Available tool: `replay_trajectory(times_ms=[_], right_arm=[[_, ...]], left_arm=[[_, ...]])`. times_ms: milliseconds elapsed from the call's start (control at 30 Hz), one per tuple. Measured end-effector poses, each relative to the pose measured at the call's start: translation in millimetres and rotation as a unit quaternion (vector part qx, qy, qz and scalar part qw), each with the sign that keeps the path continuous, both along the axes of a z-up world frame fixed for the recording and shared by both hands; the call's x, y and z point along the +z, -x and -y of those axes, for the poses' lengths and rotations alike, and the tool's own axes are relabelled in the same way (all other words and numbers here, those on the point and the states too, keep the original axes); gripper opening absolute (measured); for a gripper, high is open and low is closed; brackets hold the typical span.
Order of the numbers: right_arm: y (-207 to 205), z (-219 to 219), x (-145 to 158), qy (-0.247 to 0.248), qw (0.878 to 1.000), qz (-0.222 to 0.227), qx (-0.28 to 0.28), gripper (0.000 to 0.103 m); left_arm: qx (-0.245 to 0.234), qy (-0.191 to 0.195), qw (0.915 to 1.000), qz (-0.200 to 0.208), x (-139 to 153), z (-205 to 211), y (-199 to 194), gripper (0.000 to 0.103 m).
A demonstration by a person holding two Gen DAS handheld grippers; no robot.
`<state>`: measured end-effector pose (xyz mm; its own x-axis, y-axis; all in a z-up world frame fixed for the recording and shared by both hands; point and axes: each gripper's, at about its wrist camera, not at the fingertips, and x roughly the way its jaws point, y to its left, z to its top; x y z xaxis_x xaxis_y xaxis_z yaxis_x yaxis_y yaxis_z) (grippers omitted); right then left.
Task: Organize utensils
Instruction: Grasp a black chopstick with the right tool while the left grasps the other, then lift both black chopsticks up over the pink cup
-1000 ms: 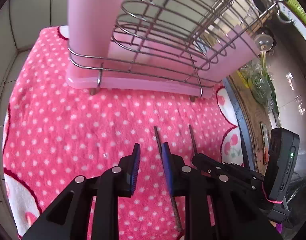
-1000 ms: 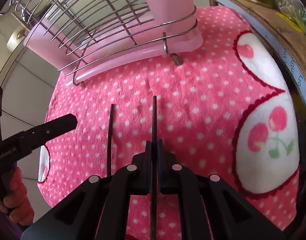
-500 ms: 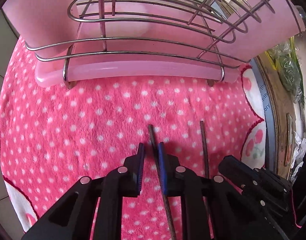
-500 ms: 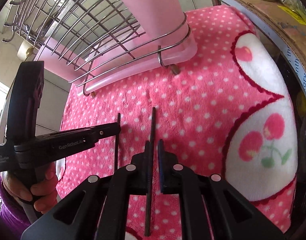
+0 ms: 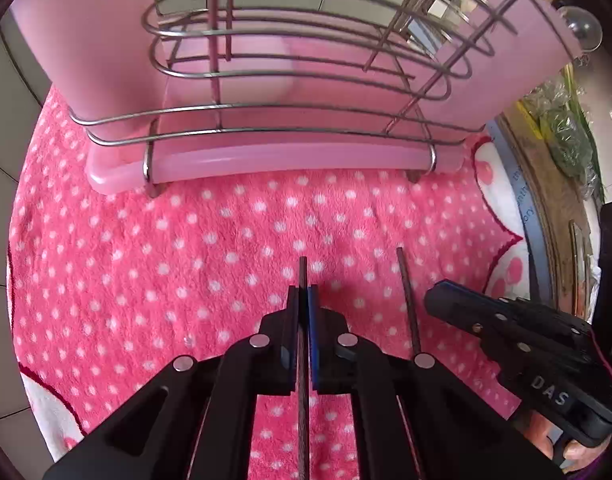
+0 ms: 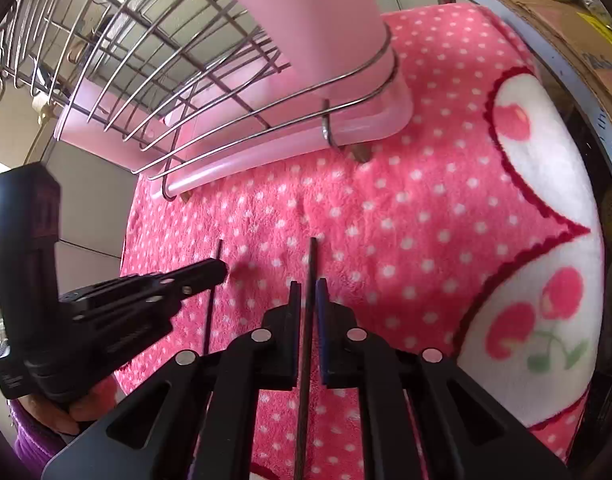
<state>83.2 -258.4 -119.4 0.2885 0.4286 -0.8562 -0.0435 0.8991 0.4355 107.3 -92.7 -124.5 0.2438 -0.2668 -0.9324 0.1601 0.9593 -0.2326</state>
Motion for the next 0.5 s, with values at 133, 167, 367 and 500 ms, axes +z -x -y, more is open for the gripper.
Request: replay_trajectory(times_ms=[133,167,367,500], right_arm=[[-10.6,-14.9,-2.2,0.021,1.000,-0.007,0.012,0.008],[-13.2,-17.5,-3.7,0.026,1.000,-0.010,0.012,0.008],[-22.3,-30.8,-7.3,0.088,0.996,-0.021,0.015,0.008],[-25.5,-42.3,-13.9,0.111,0.993,-0.027,0.022,0.008]], left_arm=[[0.016,0.034,0.9992,0.016,14.2,-17.2,3.7,0.004],[0.020,0.043,0.9987,0.018,16.6,-21.1,3.4,0.004],[0.025,0.072,0.9966,0.030,25.0,-39.9,3.3,0.004],[0.021,0.082,0.9956,0.040,28.7,-46.7,5.4,0.004]])
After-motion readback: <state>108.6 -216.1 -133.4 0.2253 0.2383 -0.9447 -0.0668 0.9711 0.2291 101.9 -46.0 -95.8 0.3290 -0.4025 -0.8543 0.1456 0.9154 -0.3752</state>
